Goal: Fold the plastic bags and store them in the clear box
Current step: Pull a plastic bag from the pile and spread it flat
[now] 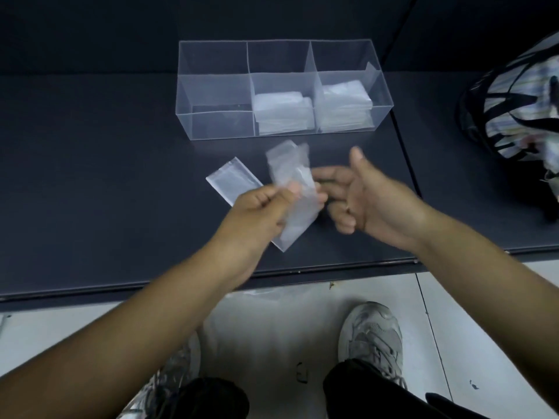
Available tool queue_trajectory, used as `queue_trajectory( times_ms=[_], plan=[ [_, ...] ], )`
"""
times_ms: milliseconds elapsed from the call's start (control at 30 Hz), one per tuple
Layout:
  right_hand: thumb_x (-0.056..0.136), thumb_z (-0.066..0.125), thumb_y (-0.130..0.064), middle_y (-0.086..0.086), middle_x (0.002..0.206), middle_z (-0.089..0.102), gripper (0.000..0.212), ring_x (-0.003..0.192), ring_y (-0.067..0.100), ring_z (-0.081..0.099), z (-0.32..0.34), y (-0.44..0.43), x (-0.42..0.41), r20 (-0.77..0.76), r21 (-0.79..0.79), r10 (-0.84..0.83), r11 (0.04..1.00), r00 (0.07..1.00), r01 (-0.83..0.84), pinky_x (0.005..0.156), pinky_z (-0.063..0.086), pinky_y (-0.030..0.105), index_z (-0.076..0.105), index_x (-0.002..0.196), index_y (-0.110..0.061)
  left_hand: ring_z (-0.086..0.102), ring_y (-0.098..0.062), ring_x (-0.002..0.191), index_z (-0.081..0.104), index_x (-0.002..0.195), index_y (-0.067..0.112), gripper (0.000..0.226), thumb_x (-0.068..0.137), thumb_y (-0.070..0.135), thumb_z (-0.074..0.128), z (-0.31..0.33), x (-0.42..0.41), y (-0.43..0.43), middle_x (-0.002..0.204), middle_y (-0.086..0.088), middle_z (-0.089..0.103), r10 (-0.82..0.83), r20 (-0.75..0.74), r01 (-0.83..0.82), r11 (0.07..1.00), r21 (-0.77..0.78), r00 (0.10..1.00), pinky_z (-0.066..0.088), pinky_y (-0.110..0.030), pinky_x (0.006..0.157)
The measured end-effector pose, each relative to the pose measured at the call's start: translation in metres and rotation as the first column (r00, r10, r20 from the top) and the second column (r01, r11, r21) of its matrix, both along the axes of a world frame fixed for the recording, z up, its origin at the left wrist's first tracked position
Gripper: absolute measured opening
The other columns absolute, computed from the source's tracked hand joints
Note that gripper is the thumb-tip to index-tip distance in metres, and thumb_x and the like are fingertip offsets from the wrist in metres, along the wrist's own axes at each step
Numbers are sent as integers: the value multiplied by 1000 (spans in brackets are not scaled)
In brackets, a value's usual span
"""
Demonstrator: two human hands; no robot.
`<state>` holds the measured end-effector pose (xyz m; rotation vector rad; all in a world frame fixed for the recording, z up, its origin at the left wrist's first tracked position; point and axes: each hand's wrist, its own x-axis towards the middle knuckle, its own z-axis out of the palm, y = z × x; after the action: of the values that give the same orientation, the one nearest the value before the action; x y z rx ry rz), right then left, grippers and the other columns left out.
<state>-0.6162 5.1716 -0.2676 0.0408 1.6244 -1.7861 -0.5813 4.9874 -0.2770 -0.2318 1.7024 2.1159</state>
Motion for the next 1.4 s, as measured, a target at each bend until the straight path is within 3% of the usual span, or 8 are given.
queue_trajectory(
  times_ms=[167,333,567,700,833,1033,1267,1400],
  plan=[
    [90,64,-28,4,72,62,23,44,9,40,-31,-22,7,-139,348,214,925,967,-155,47,38,21,61,106,-13,68,-21,103,67,108,9,27,100,20,44,-15,-25,-24,109,-11,72,53,175,-89,975,205,983,54,-33,90],
    [88,65,-8,6,72,67,10,36,7,42,-43,-30,9,-177,472,40,880,983,49,37,37,20,61,97,-9,72,-15,72,62,100,6,13,97,17,56,-36,-40,-37,88,-10,70,245,319,-237,969,-63,916,59,-25,61],
    [86,68,-7,13,75,66,15,34,8,43,-46,-32,3,-121,494,-7,867,993,67,36,36,20,57,95,-10,66,-13,71,66,105,1,18,96,11,55,-41,-56,-53,85,-7,67,404,-97,-406,815,-413,910,57,-22,67],
    [85,69,-7,6,66,64,17,38,9,49,-45,-33,2,-80,478,-25,876,996,60,36,39,21,56,94,-11,56,-11,101,65,113,10,24,93,17,54,-37,-14,-47,111,-1,63,-109,-669,-481,612,-628,735,39,-15,94],
    [86,67,-7,-2,58,63,16,42,8,55,-38,-34,2,-2,451,-76,890,997,69,38,40,20,57,98,-10,45,-20,126,55,130,2,63,84,45,63,-53,37,-20,133,-11,56,-565,-504,-179,532,-828,653,23,-19,111],
    [90,62,-9,-3,60,64,8,46,9,58,-16,-27,14,241,232,-221,959,945,165,41,42,18,61,98,-11,65,-29,105,67,115,-1,38,79,7,75,-58,31,-26,116,-14,68,-508,-564,-287,524,-802,651,52,-39,92],
    [74,79,-8,-22,123,55,75,67,8,55,-5,-8,6,-393,437,157,899,906,34,68,52,18,43,133,-39,56,-25,57,71,95,6,16,95,16,58,-40,9,-41,63,-8,60,-430,-493,-163,606,-779,756,47,-40,56],
    [77,76,-2,-34,89,62,52,64,4,51,-25,-25,-6,-392,467,289,880,873,-82,66,47,16,58,121,-25,43,-16,53,57,73,8,29,98,23,53,-41,-6,-46,57,-10,47,-354,-426,-91,671,-736,833,42,-42,56]
  ],
)
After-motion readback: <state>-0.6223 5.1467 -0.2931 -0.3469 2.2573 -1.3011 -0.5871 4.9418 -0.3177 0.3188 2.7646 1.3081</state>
